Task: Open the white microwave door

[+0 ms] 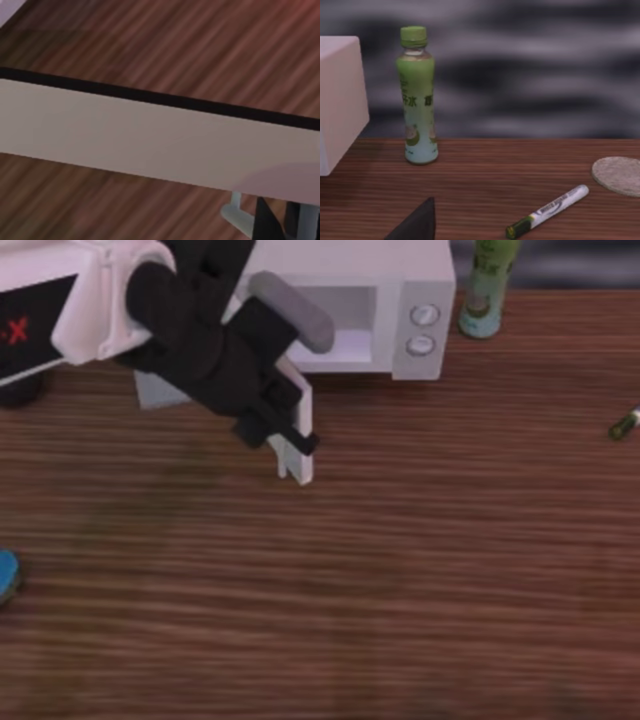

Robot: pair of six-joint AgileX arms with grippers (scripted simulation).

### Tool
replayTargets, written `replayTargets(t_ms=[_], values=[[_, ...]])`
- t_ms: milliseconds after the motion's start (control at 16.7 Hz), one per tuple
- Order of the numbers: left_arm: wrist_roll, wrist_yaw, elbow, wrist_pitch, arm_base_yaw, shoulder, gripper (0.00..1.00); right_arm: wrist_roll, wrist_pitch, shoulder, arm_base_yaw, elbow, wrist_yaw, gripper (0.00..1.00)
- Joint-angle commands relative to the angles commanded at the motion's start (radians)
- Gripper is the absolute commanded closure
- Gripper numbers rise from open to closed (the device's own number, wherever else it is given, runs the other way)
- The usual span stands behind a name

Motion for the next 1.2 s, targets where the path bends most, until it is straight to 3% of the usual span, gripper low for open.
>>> replayTargets(t_ms=[1200], values=[[0.014,0.012,-0.004,-0.003,0.002,-0.001,1.0,0.0,0.0,0.0,0.0,0.0,0.0,0.0]])
